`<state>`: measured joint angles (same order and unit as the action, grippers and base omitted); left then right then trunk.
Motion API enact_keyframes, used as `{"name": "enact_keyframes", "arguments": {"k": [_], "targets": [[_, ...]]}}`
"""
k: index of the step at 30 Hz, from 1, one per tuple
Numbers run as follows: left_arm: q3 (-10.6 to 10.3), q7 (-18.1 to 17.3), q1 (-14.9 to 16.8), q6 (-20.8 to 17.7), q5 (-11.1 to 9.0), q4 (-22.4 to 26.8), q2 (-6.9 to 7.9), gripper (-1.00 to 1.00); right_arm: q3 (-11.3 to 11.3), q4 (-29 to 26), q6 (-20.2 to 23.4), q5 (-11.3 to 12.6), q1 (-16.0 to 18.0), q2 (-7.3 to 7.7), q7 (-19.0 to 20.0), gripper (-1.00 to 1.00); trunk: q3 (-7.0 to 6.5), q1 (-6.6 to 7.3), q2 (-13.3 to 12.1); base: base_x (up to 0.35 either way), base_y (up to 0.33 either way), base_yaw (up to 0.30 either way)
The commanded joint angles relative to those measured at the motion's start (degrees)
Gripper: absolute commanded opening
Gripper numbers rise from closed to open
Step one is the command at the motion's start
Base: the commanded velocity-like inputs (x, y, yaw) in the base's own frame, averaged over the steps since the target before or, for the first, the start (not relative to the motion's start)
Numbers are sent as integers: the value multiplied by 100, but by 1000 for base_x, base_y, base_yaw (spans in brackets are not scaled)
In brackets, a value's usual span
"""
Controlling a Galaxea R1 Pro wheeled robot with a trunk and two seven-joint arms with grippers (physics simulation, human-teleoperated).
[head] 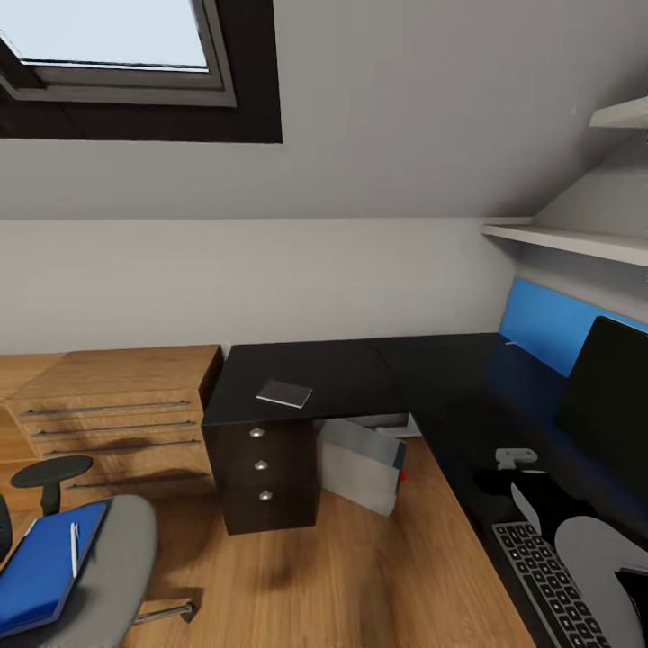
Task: In the bedroom, organize the workspace by keeping the computer under the desk, ensuring the monitor is on the desk, placing the keyboard on the desk next to the monitor, placing the mouse on the desk next to the keyboard, moving the folder from the swivel chair onto the desk next to the mouse, stacking the notebook on top of the folder with the pen on top of the notebook, and positioning the swivel chair next to the desk.
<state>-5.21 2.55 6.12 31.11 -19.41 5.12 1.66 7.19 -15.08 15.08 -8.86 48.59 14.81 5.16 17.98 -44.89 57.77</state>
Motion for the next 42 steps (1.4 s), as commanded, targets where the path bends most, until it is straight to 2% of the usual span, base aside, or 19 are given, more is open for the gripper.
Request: {"name": "enact_keyframes", "arguments": {"k": [1, 9, 14, 18, 42], "targets": [[-48, 27, 4, 17, -28, -2, 1, 100, 46, -12, 37, -53, 2, 6, 22, -100, 7, 0, 5, -14, 0, 0], [-44, 26, 4, 25, -28, -2, 1, 100, 54, -12, 65, -46, 2, 39, -24, -100, 7, 0, 5, -4, 0, 0], [-42, 25, 4, 26, -28, -2, -4, 100, 61, -12, 63, -28, 2, 44, -306, -100, 7, 0, 5, 0, 0, 0], [-44, 23, 4, 26, -28, -2, -25, 100, 63, -16, 58, -21, 2, 35, -390, -100, 7, 0, 5, 0, 0, 0], [-49, 26, 4, 15, -28, -2, -34, 100, 55, -16, 28, -43, 2, 25, -385, -100, -27, 0, 5, -5, 0, -41]]}}
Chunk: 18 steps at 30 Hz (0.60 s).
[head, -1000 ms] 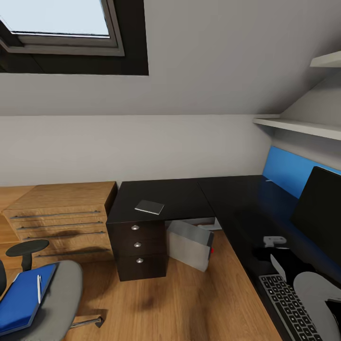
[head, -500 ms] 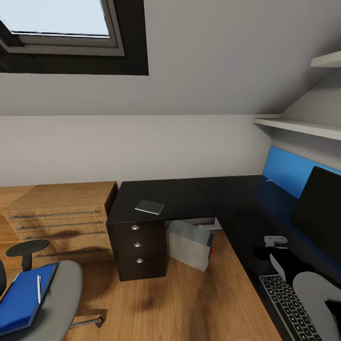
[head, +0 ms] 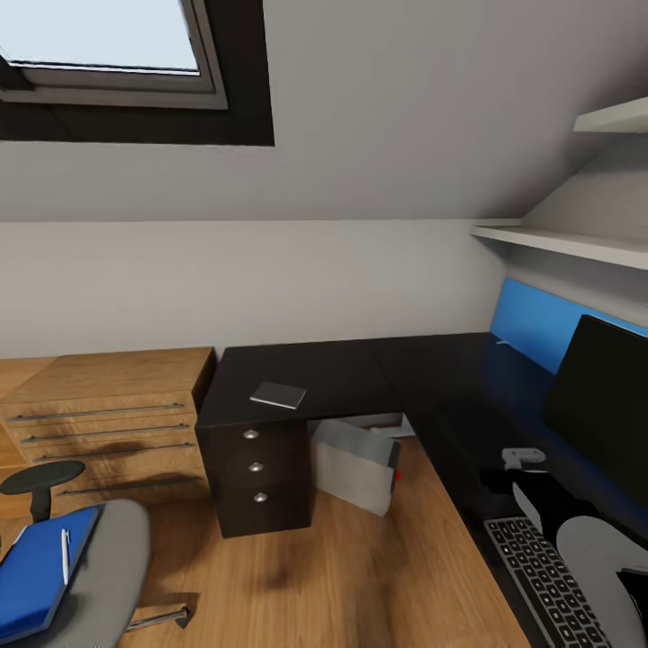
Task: In the bedroom, organize the workspace by keeping the computer under the desk, ensuring the monitor is on the desk, placing the keyboard on the desk next to the monitor, placing the mouse on the desk next to the keyboard, moving the folder from the swivel chair onto the desk next to the mouse, stacking the notebook on top of the folder with the pen on top of the notebook, and positioning the swivel chair next to the desk.
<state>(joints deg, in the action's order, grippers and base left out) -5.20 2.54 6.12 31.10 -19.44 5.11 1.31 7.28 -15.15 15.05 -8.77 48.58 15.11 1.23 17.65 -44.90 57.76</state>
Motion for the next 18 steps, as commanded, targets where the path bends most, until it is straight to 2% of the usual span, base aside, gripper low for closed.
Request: {"name": "enact_keyframes", "arguments": {"k": [1, 6, 18], "targets": [[-50, 27, 3, 14, -25, -2, 1, 100, 45, -9, 28, -53, 2, -4, 8, -100, 7, 1, 5, -135, 0, -4], [-47, 27, 3, 11, -25, -2, 1, 100, 45, 2, 17, -48, 2, -7, 9, -100, 7, 1, 5, -116, 0, -2], [-37, 34, 3, 19, -31, -2, 1, 100, 36, 115, 5, -54, 2, -13, 9, -100, 7, 1, 5, -8, 0, 0]]}}
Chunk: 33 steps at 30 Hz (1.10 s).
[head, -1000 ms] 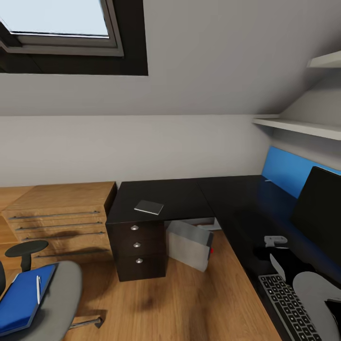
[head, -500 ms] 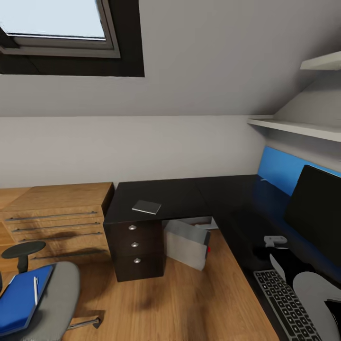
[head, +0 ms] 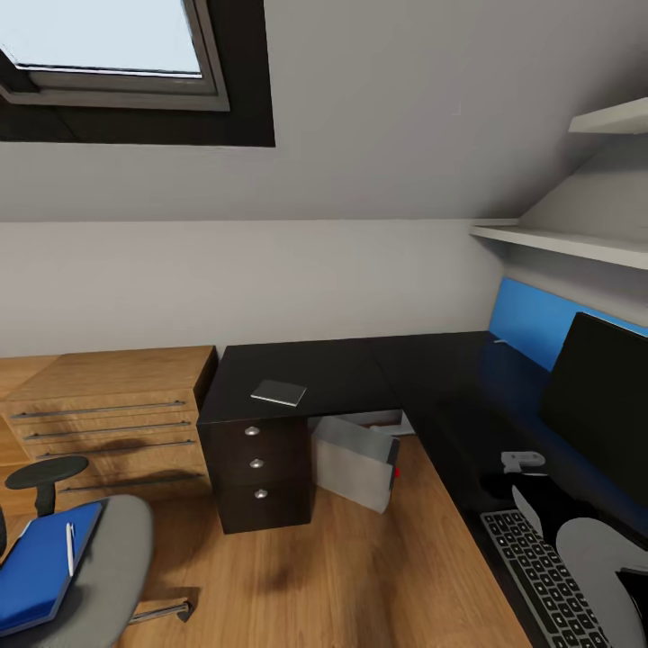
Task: In the bedroom, organize the workspace by keeping the computer under the desk, ensuring the monitor is on the desk, placing the keyboard on the desk next to the monitor, placing the mouse on the desk next to the keyboard, moving the folder from the swivel chair onto the desk next to the mouse, stacking the notebook on top of the folder with the pen on top of the notebook, and positioning the swivel chair next to the desk.
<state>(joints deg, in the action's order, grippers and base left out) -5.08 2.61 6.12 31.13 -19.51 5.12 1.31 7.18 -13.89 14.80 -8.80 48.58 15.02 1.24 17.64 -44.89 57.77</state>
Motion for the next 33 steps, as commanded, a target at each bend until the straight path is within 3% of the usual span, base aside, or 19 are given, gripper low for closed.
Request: {"name": "enact_keyframes", "arguments": {"k": [1, 16, 33], "targets": [[-48, 30, 3, 16, -25, -2, 3, 100, 47, -10, 16, -52, 2, -5, 8, -100, 7, 0, 5, 0, 0, 0], [-37, 46, 3, 16, -33, -2, 10, 100, 55, -2, -300, -43, 2, 3, -6, -100, 7, 0, 5, 0, 0, 0], [-37, 64, 3, 16, -35, -2, 10, 100, 55, 0, -302, -43, 2, 9, -9, -100, 312, -374, 686, 0, 0, 0]]}}
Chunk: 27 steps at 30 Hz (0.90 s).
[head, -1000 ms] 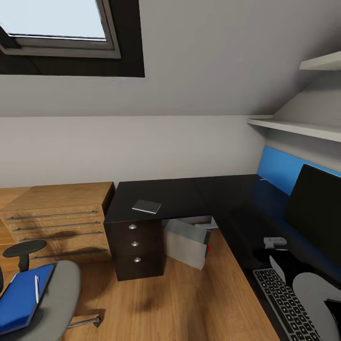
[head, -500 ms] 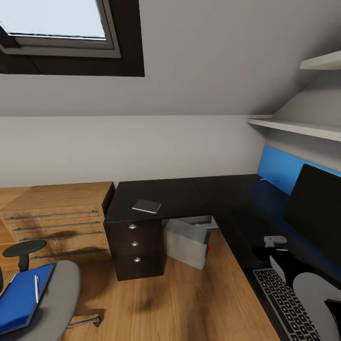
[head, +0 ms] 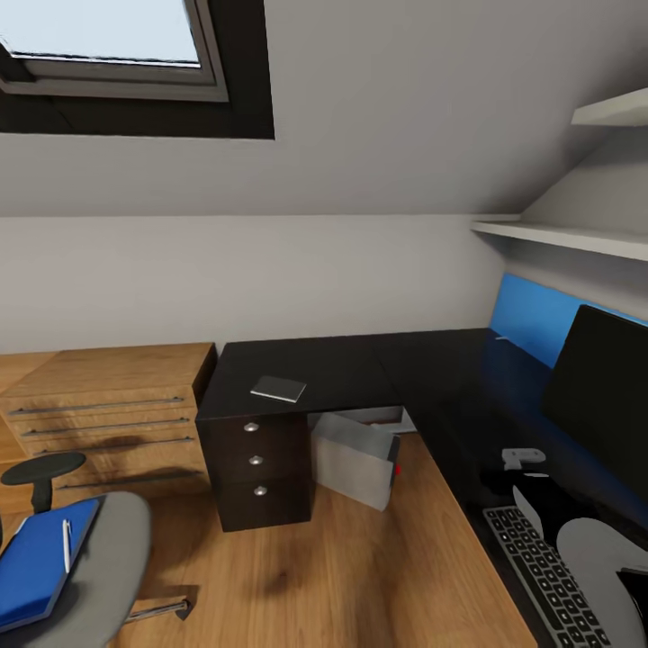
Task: In the bedroom, organize the workspace by keeping the computer under the desk, ensuring the monitor is on the desk, placing the keyboard on the desk next to the monitor, placing the mouse on the desk next to the keyboard, moving the folder from the swivel chair onto the desk next to the mouse, stacking the notebook on top of the folder with the pen on top of the notebook, and positioning the swivel chair next to the desk.
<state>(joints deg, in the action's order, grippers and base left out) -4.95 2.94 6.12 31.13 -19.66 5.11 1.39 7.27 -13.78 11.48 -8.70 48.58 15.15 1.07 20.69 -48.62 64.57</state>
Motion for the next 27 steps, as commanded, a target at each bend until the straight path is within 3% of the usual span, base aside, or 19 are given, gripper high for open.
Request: {"name": "enact_keyframes", "arguments": {"k": [1, 13, 27], "targets": [[-50, 31, 3, 16, -21, -1, 1, 100, 46, -11, 32, -53, 2, -3, 7, -100, 25, -23, 46, 0, 0, 0], [-48, 31, 3, 16, -21, -1, 1, 100, 46, -11, 38, -53, 2, -3, 7, -100, 240, -286, 527, 0, 0, 0], [-42, 31, 3, 16, -21, -1, 1, 100, 46, -11, 39, -58, 2, -3, -7, -100, 240, -286, 527, 0, 0, 0]]}}
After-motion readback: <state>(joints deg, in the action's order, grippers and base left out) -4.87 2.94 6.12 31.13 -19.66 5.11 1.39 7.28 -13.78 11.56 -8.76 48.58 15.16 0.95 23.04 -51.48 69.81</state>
